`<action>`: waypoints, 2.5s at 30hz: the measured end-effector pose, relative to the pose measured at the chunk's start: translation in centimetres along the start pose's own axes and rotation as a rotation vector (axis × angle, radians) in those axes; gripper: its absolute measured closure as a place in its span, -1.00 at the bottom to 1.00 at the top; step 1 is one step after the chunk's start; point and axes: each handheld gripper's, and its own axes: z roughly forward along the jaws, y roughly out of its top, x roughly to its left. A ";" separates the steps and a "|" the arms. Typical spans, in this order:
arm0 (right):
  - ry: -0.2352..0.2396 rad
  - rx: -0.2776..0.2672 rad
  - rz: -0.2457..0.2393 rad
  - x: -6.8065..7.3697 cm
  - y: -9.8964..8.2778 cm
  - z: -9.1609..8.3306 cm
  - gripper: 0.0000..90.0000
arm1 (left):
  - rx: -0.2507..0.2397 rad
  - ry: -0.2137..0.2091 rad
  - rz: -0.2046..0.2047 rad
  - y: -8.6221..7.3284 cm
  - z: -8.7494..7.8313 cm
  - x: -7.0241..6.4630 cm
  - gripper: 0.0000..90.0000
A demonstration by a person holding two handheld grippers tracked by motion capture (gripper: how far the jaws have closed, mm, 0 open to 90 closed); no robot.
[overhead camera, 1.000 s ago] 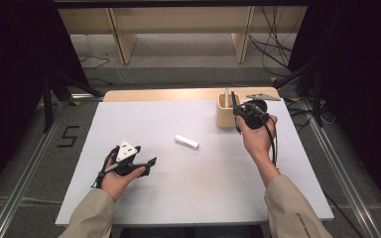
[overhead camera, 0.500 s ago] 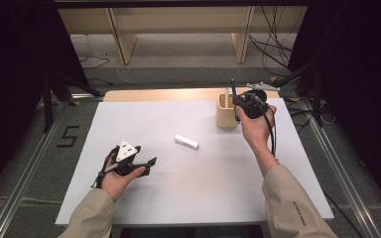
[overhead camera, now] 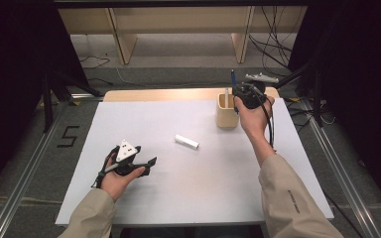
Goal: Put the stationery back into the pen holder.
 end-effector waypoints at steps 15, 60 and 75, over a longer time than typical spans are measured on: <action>-0.014 -0.021 0.003 -0.7 0.9 1.9 0.77 | 0.001 -0.002 0.000 0.0 0.0 0.1 -0.44; -0.047 -0.051 -0.018 -0.8 0.4 4.0 0.75 | -0.001 -0.003 0.001 0.0 0.0 0.0 -0.44; -0.060 -0.024 -0.045 -0.9 -0.5 2.8 0.10 | 0.000 -0.003 -0.001 0.0 0.0 0.0 -0.44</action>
